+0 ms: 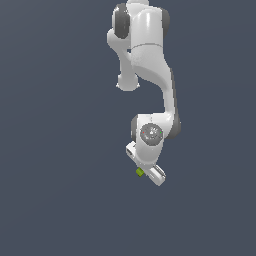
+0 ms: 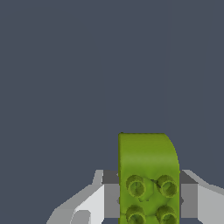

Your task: Pick up the object and move it to a goal position.

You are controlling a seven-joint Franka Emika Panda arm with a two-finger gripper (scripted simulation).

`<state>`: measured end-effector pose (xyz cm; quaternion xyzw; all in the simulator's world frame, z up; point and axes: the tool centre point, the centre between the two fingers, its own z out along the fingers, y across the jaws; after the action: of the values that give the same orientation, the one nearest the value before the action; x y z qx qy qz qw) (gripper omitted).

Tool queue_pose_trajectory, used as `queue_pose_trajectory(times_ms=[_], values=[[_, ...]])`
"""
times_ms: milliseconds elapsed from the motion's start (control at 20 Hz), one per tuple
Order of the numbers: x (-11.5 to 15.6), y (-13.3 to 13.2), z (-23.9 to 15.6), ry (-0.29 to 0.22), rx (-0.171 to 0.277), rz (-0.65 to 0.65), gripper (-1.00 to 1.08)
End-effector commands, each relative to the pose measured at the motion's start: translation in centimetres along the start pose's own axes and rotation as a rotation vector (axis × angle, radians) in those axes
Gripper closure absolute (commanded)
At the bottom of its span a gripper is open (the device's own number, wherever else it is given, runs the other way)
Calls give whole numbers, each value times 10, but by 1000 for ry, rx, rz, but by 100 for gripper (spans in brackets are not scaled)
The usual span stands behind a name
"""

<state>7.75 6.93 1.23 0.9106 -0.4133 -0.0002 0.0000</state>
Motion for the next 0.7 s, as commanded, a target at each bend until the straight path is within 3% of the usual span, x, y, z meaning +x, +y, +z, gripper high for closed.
queue_pose_trajectory(times_ms=[0,650], values=[[0,0,0,0,0,0,108],[8,15,-35,0,0,0,108]])
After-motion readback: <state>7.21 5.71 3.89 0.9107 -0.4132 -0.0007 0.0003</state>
